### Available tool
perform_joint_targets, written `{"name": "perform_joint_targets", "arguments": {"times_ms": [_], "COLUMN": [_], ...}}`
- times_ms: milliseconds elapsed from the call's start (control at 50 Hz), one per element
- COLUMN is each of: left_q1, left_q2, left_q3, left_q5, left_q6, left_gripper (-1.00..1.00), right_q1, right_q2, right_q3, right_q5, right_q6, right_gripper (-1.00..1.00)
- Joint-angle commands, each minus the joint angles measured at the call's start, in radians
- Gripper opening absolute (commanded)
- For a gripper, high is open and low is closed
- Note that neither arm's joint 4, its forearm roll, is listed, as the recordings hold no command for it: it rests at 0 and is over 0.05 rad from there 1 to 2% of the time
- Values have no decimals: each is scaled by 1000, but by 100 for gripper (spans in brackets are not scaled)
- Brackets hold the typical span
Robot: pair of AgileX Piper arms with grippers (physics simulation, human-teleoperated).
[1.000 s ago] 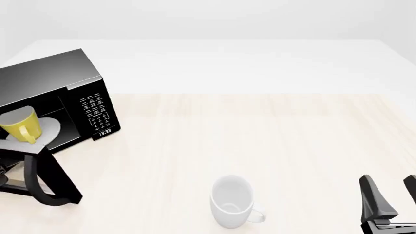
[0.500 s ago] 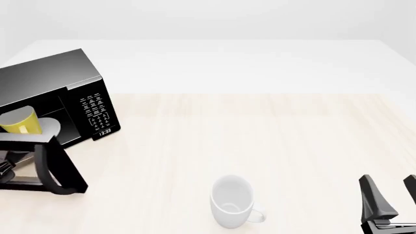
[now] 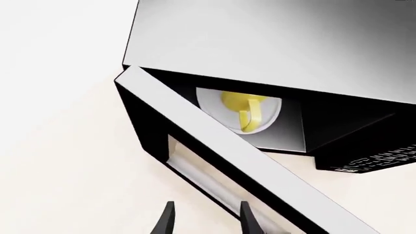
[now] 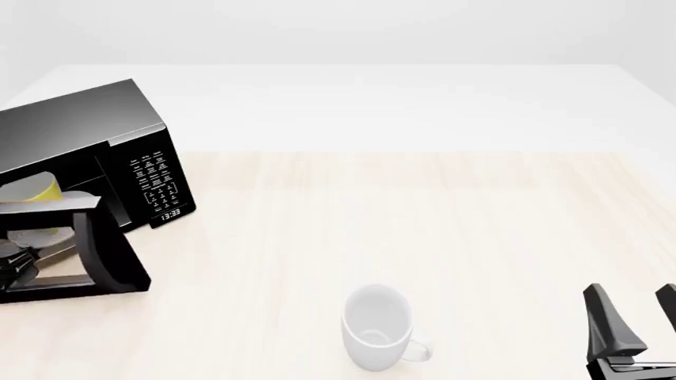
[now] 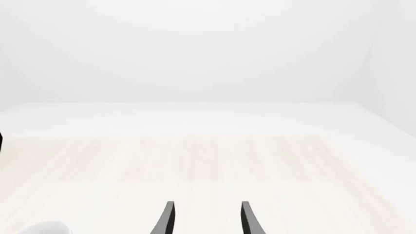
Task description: Put the yellow and white mug in the microwave and close it.
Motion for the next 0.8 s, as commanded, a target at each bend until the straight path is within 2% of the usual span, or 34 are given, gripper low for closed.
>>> {"name": "perform_joint_targets", "arguments": {"times_ms": [20, 360, 800], "left_q1": [-29, -57, -74], "left_q2": [20, 25, 162], "left_q3": [-18, -35, -90], "left_q5": [-25, -63, -146], "left_q6": [-11, -9, -5], "left_gripper": [100, 100, 100], "right_q1": [0, 0, 0], "right_q2": [0, 0, 0], "right_q3": [0, 0, 0], "right_q5": [0, 0, 0], "right_q6": [0, 0, 0], "right_gripper": [100, 100, 100]}}
